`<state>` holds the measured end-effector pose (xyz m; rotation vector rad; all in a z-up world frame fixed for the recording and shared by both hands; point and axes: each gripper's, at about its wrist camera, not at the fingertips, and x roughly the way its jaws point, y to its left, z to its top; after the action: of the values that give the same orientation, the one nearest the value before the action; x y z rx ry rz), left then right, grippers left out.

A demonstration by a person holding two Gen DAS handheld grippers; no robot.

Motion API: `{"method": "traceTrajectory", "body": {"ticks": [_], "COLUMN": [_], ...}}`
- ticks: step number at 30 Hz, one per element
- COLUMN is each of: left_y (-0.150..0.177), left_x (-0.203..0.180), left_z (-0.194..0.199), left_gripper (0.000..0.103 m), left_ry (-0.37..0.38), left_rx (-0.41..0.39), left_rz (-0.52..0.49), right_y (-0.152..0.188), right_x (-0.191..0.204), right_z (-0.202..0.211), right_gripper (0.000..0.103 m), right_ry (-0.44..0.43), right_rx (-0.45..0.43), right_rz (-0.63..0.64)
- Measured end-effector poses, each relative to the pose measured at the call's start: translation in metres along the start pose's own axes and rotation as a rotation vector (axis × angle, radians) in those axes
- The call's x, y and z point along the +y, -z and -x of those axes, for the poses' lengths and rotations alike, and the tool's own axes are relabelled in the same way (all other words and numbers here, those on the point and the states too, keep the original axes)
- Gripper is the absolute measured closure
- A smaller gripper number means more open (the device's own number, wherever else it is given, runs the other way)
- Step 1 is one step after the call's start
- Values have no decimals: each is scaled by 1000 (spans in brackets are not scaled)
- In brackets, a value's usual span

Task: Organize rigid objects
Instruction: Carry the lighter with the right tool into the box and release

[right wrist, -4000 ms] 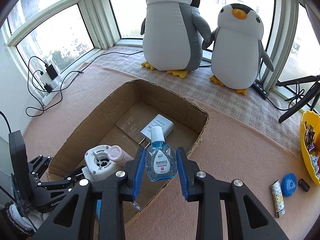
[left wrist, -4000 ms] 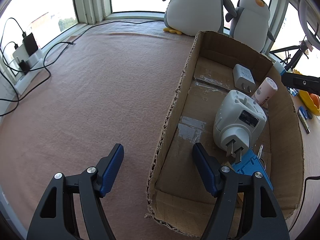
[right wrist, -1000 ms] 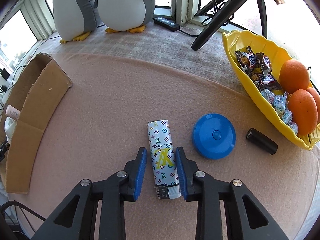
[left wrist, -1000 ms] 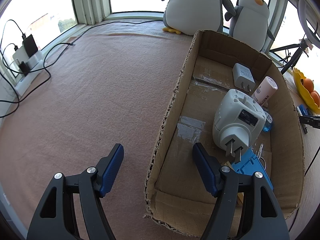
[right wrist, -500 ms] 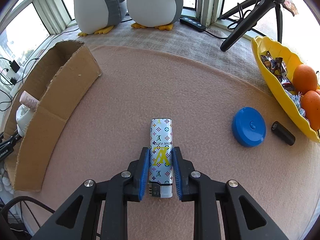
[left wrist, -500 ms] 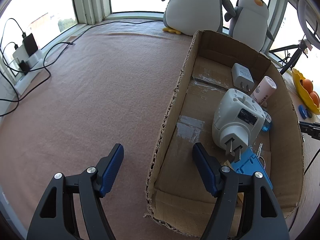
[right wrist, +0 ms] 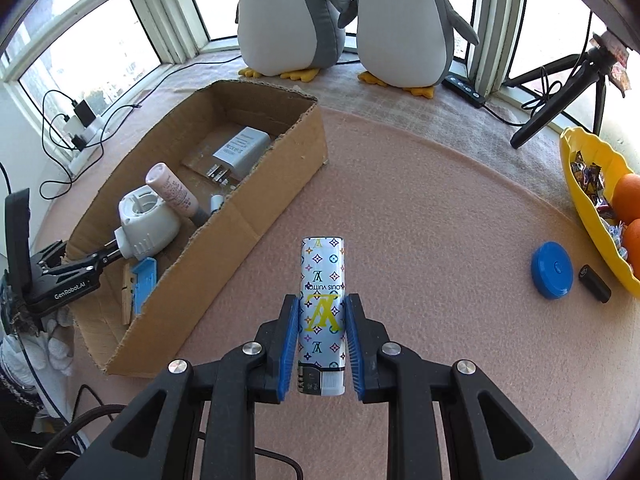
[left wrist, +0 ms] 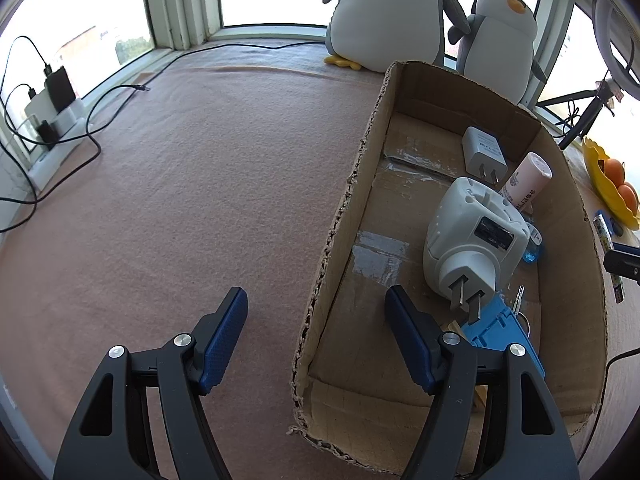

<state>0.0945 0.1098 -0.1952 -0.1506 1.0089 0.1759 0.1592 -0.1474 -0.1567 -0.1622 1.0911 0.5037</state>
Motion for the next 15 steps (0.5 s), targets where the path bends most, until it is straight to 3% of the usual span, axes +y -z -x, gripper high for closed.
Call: {"method": "traceTrajectory", "body": {"ticks": [15], "left_y": [-1], "left_x": [-2], "left_z": [0], "left_gripper": [31], "left_ry": [2], "left_rx": [-2], "left_rz": [-2], "right_y": [-24], "right_x": [88], "right_z": [12], "right_gripper": [82], "right_ry": [-110], "right_rx": [-55], "right_rz": [141]}}
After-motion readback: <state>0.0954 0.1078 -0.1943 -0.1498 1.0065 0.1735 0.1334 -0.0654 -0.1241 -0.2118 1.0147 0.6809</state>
